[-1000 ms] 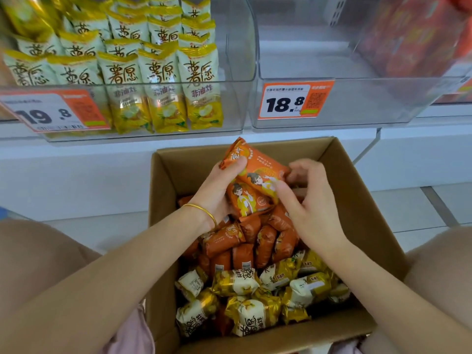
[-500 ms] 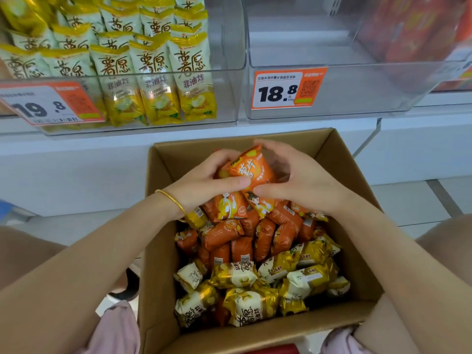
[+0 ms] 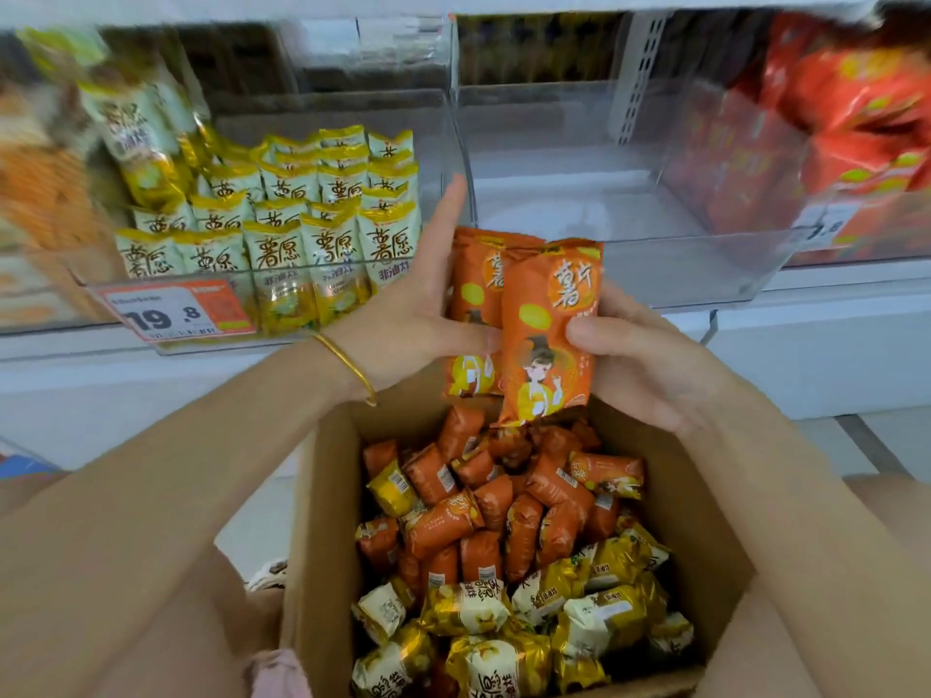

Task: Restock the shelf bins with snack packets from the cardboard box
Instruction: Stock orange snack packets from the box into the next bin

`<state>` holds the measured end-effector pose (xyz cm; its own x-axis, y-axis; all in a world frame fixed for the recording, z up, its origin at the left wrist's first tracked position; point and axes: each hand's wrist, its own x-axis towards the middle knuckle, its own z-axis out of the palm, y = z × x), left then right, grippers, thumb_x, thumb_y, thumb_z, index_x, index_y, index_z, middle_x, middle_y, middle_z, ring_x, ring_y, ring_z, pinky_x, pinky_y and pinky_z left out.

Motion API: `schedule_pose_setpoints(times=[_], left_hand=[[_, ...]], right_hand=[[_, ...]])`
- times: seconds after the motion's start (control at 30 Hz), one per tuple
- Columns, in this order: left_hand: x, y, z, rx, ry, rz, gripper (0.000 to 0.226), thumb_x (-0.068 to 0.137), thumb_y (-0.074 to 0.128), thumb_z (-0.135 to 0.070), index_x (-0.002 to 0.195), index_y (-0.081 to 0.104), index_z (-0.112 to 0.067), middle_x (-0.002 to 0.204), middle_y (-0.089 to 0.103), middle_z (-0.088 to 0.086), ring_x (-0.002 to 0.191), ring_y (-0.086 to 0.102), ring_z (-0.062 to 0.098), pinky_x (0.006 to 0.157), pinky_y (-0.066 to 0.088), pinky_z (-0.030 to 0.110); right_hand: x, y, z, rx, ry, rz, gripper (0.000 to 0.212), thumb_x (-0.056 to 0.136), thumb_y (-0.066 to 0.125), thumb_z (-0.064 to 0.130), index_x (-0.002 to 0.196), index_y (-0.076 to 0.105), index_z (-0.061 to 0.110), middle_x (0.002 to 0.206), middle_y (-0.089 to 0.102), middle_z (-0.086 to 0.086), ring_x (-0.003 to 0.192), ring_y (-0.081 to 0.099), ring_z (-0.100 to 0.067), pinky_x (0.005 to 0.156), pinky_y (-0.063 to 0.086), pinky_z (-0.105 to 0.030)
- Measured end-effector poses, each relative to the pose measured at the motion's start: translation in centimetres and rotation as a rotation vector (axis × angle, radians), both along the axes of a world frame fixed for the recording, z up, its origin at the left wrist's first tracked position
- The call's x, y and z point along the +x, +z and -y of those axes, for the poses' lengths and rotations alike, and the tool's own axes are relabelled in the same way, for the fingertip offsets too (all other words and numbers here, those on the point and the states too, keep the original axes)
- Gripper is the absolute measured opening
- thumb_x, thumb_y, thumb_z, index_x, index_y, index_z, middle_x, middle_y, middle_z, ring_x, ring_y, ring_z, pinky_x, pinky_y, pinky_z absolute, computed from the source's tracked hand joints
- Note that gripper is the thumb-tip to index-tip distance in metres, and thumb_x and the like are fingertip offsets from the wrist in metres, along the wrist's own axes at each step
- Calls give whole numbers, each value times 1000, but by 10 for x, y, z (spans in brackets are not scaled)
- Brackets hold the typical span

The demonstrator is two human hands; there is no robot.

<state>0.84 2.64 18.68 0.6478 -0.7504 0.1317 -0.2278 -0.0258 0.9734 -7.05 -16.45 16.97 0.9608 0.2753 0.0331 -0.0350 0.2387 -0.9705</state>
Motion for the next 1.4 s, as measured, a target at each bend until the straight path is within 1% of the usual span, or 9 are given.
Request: schedule_pose_setpoints(times=[0.17,0.33,0.4,0.5,0.6,0.83,0.97,1.17,1.4], left_hand=[[18,30,28,114,-6,193,101,85,61,-16,148,-18,-26,130,51,5,115,58,13,93,50,35],[39,53,46,147,317,506,56,95,53,-17,145,28,-18,131,46,-1,116,53,10,94,47,23],[58,52,43,253,428,815,40,95,51,-20,134,47,-12,130,51,6,119,49,17,97,35,18],[85,37,39,521,421,1035,47,90,40,-37,122,61,-10,134,50,16,127,42,33,107,29,35],[92,16,39,681,401,1063,59,88,29,-51,121,63,-15,141,45,17,131,39,36,106,35,49],[97,0,39,638,420,1133,43,86,40,-39,111,63,-13,141,45,18,124,47,38,98,43,49],[100,1,38,612,407,1141,40,88,41,-37,106,65,-10,139,46,18,125,46,37,99,41,47],[102,2,38,563,421,1122,35,89,41,-34,102,66,-12,137,48,15,125,45,33,98,42,43],[103,0,38,554,430,1102,34,88,43,-34,105,65,-15,138,47,15,127,43,33,99,41,42]], right_hand=[[20,42,18,-102,-86,113,88,50,88,50,124,58,12,117,65,-14,106,63,-32,88,53,-47],[63,78,55,-149,-299,153,100,51,87,49,133,50,6,127,59,-20,117,54,-41,99,42,-60],[90,84,70,-235,-358,145,81,56,86,44,125,57,13,118,65,-10,113,59,-36,99,43,-56],[135,78,81,-365,-392,58,46,69,74,33,112,61,23,99,71,5,92,68,-18,83,53,-38],[186,52,85,-504,-377,-68,50,76,75,29,122,56,21,110,67,2,103,63,-20,90,51,-39],[270,13,77,-579,-174,-126,61,77,75,16,132,49,18,129,58,-2,120,53,-21,108,38,-42],[282,11,76,-563,-100,-132,72,66,79,25,131,50,21,128,59,0,120,54,-21,103,41,-41],[286,6,65,-466,-202,-131,71,68,80,19,132,50,13,122,62,-4,118,56,-23,97,44,-33],[289,-2,64,-528,-279,-204,63,80,73,5,135,46,18,130,57,-2,122,52,-25,109,36,-50]])
